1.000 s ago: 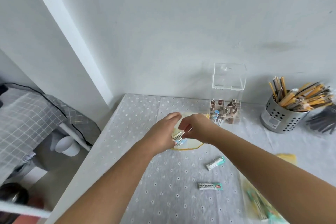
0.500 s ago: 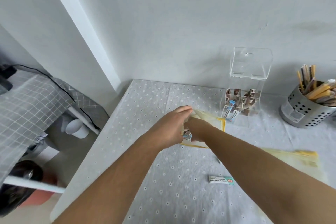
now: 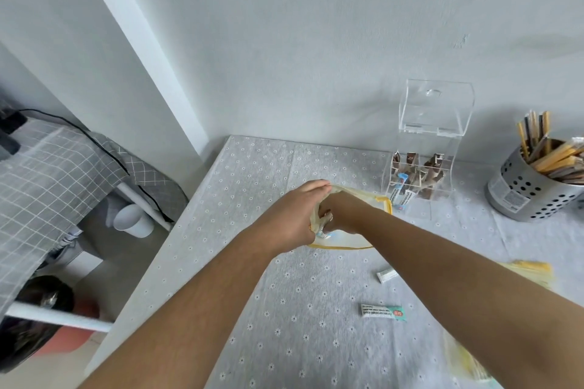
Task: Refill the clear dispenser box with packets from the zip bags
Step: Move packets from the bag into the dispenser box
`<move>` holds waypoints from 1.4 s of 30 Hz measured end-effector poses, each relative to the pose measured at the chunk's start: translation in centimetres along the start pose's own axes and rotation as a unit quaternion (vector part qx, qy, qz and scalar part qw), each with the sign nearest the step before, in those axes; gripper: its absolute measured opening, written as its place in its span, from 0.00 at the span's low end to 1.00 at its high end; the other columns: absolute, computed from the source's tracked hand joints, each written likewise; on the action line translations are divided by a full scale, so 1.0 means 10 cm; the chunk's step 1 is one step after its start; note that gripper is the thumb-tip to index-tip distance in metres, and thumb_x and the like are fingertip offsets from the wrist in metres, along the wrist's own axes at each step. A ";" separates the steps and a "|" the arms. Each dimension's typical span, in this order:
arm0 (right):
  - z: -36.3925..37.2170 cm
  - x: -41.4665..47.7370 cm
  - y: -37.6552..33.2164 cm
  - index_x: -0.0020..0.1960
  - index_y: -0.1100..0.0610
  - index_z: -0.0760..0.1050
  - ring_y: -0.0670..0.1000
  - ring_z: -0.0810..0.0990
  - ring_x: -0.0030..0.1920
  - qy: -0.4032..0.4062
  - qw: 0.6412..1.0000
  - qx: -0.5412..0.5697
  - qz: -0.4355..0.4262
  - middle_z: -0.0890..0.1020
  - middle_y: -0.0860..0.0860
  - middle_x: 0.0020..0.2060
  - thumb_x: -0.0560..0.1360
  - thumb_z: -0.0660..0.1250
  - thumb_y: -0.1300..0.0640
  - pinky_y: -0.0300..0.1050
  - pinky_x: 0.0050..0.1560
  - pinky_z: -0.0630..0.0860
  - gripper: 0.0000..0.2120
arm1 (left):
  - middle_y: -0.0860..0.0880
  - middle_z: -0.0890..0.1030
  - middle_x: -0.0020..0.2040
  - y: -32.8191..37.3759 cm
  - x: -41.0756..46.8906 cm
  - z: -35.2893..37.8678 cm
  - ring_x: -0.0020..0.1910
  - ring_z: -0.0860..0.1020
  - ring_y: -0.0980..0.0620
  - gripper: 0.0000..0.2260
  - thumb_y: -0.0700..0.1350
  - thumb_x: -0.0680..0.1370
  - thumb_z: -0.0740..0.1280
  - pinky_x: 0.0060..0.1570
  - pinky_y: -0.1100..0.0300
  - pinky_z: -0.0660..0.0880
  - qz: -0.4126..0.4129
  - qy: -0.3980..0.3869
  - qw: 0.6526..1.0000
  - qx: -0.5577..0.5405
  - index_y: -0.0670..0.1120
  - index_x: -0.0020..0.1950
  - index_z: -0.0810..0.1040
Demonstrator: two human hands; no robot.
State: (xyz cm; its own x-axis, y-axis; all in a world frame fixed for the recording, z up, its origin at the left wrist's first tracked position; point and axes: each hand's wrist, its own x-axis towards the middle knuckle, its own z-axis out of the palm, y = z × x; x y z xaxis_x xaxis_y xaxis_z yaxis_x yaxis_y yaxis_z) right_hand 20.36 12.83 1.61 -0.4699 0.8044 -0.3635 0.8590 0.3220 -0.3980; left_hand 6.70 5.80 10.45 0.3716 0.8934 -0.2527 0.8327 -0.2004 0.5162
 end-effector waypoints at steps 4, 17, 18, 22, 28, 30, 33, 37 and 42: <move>-0.03 -0.06 0.00 0.52 0.59 0.81 0.50 0.79 0.45 0.006 0.995 0.097 0.001 0.83 0.52 0.47 0.69 0.73 0.62 0.42 0.48 0.73 0.12 | 0.62 0.56 0.75 -0.01 0.00 0.01 0.47 0.76 0.53 0.38 0.30 0.68 0.68 0.34 0.74 0.66 0.001 0.002 1.000 -0.004 0.50 0.75 0.61; -0.47 -0.53 -0.14 0.52 0.62 0.78 0.55 0.76 0.48 0.046 0.998 -0.030 -0.011 0.80 0.57 0.47 0.74 0.67 0.50 0.44 0.42 0.68 0.16 | 0.58 0.57 0.76 0.11 0.05 -0.03 0.59 0.75 0.49 0.37 0.32 0.69 0.68 0.45 0.73 0.65 -0.008 0.022 0.999 0.033 0.48 0.75 0.60; -0.52 -0.59 -0.15 0.52 0.62 0.78 0.55 0.76 0.47 0.051 0.998 -0.029 -0.009 0.80 0.57 0.46 0.74 0.68 0.50 0.44 0.43 0.69 0.16 | 0.58 0.57 0.76 0.13 0.06 -0.04 0.61 0.74 0.48 0.37 0.32 0.69 0.68 0.47 0.72 0.64 -0.006 0.023 0.999 0.040 0.47 0.75 0.60; -0.70 -0.82 -0.10 0.51 0.60 0.80 0.52 0.78 0.39 0.101 0.993 0.060 -0.005 0.82 0.57 0.44 0.73 0.70 0.57 0.48 0.46 0.78 0.09 | 0.56 0.57 0.76 0.18 0.10 -0.04 0.62 0.74 0.48 0.36 0.33 0.70 0.68 0.50 0.71 0.63 -0.007 0.018 0.998 0.059 0.47 0.75 0.60; -1.05 -1.10 0.16 0.45 0.58 0.81 0.46 0.77 0.28 0.188 0.971 0.145 0.020 0.80 0.51 0.32 0.72 0.71 0.60 0.40 0.33 0.77 0.03 | 0.55 0.58 0.76 0.20 0.13 -0.06 0.62 0.74 0.47 0.35 0.33 0.69 0.67 0.54 0.68 0.66 -0.005 0.013 0.998 0.066 0.46 0.75 0.61; -1.20 -1.17 0.28 0.44 0.56 0.81 0.47 0.76 0.28 0.223 0.963 0.148 0.035 0.81 0.53 0.34 0.71 0.71 0.59 0.41 0.31 0.75 0.02 | 0.55 0.58 0.76 0.21 0.13 -0.07 0.62 0.74 0.47 0.35 0.33 0.70 0.67 0.54 0.67 0.66 -0.005 0.012 0.998 0.066 0.47 0.75 0.61; -1.36 -1.23 0.46 0.44 0.57 0.81 0.48 0.79 0.28 0.272 0.943 0.177 0.066 0.84 0.56 0.37 0.72 0.72 0.60 0.41 0.28 0.76 0.02 | 0.55 0.57 0.76 0.23 0.12 -0.06 0.62 0.73 0.47 0.34 0.34 0.71 0.66 0.58 0.64 0.68 -0.004 0.013 0.998 0.066 0.47 0.75 0.60; -1.45 -1.20 0.63 0.46 0.60 0.82 0.56 0.83 0.33 0.290 0.933 0.187 0.097 0.84 0.58 0.39 0.71 0.72 0.61 0.52 0.36 0.83 0.04 | 0.56 0.57 0.76 0.24 0.13 -0.05 0.62 0.74 0.47 0.34 0.34 0.70 0.66 0.58 0.64 0.68 0.000 0.016 0.998 0.065 0.47 0.75 0.61; -1.49 -1.03 0.76 0.47 0.59 0.82 0.56 0.81 0.37 0.328 0.924 0.159 0.117 0.84 0.57 0.42 0.72 0.71 0.59 0.48 0.37 0.80 0.05 | 0.56 0.57 0.76 0.21 0.15 -0.06 0.61 0.74 0.48 0.35 0.34 0.70 0.67 0.56 0.65 0.68 0.004 0.020 0.997 0.070 0.47 0.75 0.60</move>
State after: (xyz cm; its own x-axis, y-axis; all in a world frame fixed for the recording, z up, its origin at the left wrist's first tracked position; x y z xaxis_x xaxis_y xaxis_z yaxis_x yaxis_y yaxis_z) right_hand 34.75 14.40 14.87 0.0353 0.9965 0.0764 0.7696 0.0216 -0.6382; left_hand 8.76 6.93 11.60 0.3641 0.9061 -0.2154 0.8803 -0.2592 0.3973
